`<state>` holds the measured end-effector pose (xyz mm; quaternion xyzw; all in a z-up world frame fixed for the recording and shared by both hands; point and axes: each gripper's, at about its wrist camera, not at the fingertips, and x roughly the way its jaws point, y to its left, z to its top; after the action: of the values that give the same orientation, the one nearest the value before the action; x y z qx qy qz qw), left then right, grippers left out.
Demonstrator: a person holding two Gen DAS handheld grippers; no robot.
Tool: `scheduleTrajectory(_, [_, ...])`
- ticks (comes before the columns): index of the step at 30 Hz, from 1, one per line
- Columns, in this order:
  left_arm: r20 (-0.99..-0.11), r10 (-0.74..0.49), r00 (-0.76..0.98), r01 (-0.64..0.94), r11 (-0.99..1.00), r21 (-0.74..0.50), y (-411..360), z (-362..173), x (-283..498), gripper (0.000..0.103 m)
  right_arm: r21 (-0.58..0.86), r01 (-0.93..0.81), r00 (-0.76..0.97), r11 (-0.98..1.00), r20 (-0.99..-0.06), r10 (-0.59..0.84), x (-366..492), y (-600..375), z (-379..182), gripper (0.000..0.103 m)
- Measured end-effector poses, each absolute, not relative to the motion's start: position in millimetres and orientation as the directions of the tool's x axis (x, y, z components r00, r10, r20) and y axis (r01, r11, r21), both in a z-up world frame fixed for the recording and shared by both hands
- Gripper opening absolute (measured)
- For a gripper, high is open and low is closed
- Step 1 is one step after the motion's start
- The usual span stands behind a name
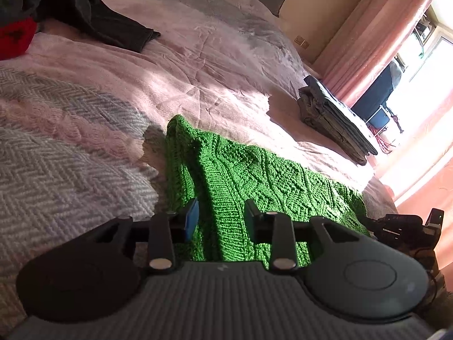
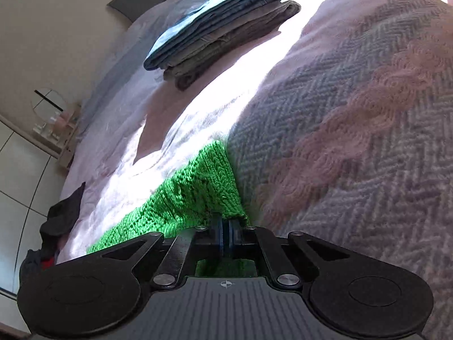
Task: Fold clothes
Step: 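Hold the sweater edge with both grippers and fold it over the sweater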
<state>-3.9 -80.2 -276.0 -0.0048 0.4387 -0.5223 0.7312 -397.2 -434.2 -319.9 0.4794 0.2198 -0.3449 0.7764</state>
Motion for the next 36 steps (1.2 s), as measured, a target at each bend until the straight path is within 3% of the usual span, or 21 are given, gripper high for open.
scheduleTrajectory(4, [-0.624, -0.779, 0.066, 0.778, 0.432, -0.456, -80, -267, -12, 0.029, 0.503, 0.770, 0.635, 0.393, -0.660, -0.401, -399, -397, -286, 0.005])
scheduleTrajectory(8, [-0.641, -0.765, 0.053, 0.810, 0.409, -0.421, -80, -270, -29, 0.029, 0.537, 0.686, 0.718, 0.491, -0.611, -0.334, -401, -344, -273, 0.005])
scheduleTrajectory(12, [-0.676, -0.732, 0.085, 0.838, 0.419, -0.348, -66, -285, -51, 0.029, 0.555, 0.716, 0.688, 0.423, -0.662, -0.297, -414, -310, -305, 0.004])
scheduleTrajectory(14, [-0.676, -0.728, 0.113, 0.853, 0.421, -0.310, -53, -289, -62, 0.030, 0.606, 0.702, 0.710, 0.374, -0.636, -0.302, -431, -299, -313, 0.004])
scheduleTrajectory(19, [-0.646, -0.755, 0.115, 0.837, 0.424, -0.347, -31, -272, -67, 0.029, 0.675, 0.677, 0.734, 0.294, -0.585, -0.346, -464, -284, -294, 0.005])
scheduleTrajectory(21, [-0.623, -0.773, 0.119, 0.836, 0.416, -0.357, -25, -261, -68, 0.029, 0.691, 0.672, 0.733, 0.265, -0.572, -0.367, -473, -283, -285, 0.030])
scheduleTrajectory(22, [-0.610, -0.784, 0.119, 0.839, 0.408, -0.361, -23, -256, -69, 0.030, 0.700, 0.668, 0.735, 0.252, -0.566, -0.373, -477, -283, -283, 0.070])
scheduleTrajectory(23, [-0.599, -0.792, 0.117, 0.841, 0.400, -0.364, -22, -253, -70, 0.029, 0.711, 0.661, 0.739, 0.242, -0.561, -0.373, -478, -285, -284, 0.074])
scheduleTrajectory(29, [-0.652, -0.755, 0.071, 0.833, 0.405, -0.378, -32, -277, -71, 0.027, 0.764, 0.621, 0.761, 0.178, -0.531, -0.373, -482, -293, -289, 0.074])
scheduleTrajectory(33, [-0.628, -0.776, 0.065, 0.815, 0.405, -0.415, -25, -278, -70, 0.027, 0.768, 0.625, 0.754, 0.139, -0.548, -0.363, -475, -307, -310, 0.074])
scheduleTrajectory(36, [-0.628, -0.777, 0.050, 0.808, 0.401, -0.432, -24, -279, -66, 0.027, 0.793, 0.595, 0.777, 0.129, -0.528, -0.342, -471, -316, -321, 0.057])
